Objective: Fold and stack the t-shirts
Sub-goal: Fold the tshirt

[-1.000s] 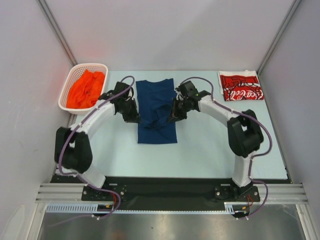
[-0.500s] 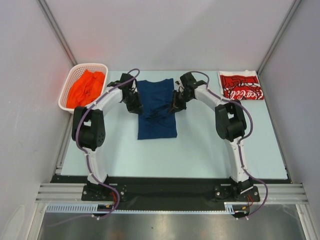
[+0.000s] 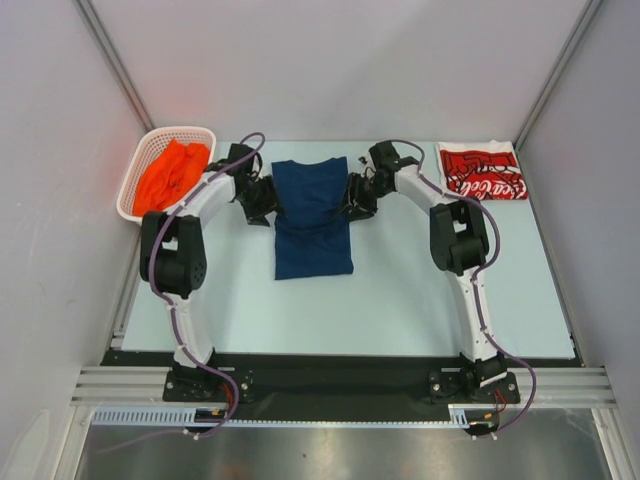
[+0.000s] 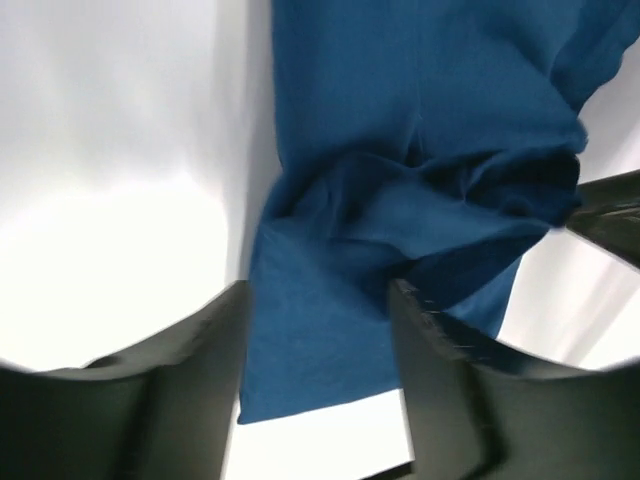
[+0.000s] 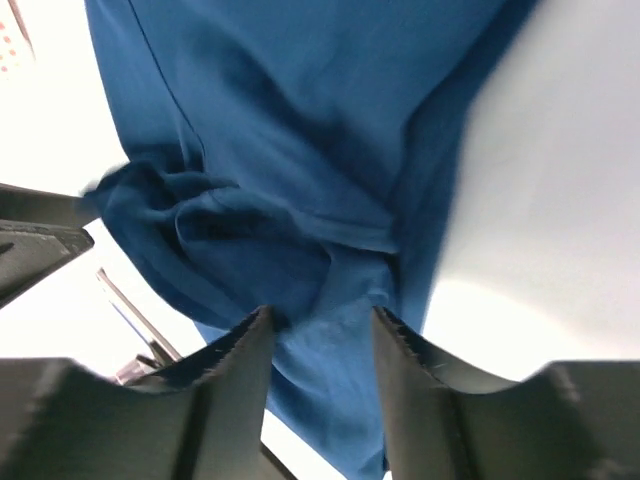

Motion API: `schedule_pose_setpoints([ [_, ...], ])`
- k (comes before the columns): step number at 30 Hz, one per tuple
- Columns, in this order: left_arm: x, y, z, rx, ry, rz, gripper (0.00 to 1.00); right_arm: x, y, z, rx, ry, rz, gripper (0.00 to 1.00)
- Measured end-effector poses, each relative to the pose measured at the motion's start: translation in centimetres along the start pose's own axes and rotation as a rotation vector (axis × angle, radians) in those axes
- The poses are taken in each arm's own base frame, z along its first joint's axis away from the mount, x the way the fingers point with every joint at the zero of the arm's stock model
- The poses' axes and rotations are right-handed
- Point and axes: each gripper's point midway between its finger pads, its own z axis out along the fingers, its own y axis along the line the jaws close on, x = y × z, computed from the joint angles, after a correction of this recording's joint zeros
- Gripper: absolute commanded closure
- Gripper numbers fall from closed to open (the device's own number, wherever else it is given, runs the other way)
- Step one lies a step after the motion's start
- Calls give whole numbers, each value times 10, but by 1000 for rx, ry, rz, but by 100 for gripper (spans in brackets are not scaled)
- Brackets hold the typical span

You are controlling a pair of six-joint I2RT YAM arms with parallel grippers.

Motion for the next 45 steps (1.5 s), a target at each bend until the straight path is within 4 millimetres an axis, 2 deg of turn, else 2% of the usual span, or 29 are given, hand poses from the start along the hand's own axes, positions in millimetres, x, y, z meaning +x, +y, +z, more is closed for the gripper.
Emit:
schedule_pose_setpoints([
  [4,-17,0,-6,27,-44,-16,35,-21,0,-15,-6,-55,4,43],
  [6,-20,-4,-14,43,-72,-8,43,-25,1,-23,3,-72,-2,42],
  [7,-18,-7,-21,55,-82,5,51,-22,3,-25,8,-73,-7,44],
  [9,-7,-14,-35,92,-94,28,63,-8,13,-29,13,-57,-24,46],
  [10,4,-18,-45,117,-90,39,72,2,20,-29,12,-44,-37,50],
  [11,11,-21,-50,136,-87,49,75,12,26,-29,10,-32,-53,51],
  [13,30,-31,-59,193,-72,78,79,38,43,-24,3,4,-90,54],
  [16,56,-41,-54,238,-24,112,80,68,59,-10,4,49,-138,52],
  [18,68,-42,-44,240,12,121,79,79,61,-1,13,65,-154,52],
  [20,75,-43,-38,247,33,125,80,81,57,1,23,68,-145,56],
  [22,76,-43,-34,253,40,122,83,72,49,1,27,49,-125,65],
  [26,75,-45,-24,272,52,115,89,50,35,2,21,4,-101,71],
  [33,76,-38,5,250,102,96,91,24,14,28,16,-26,-71,71],
  [37,64,-42,9,249,82,103,91,-4,5,39,9,-71,-70,71],
  [40,54,-46,6,250,52,111,90,-30,1,33,13,-130,-71,67],
  [45,44,-38,6,222,19,106,88,-71,-3,5,25,-240,-81,66],
])
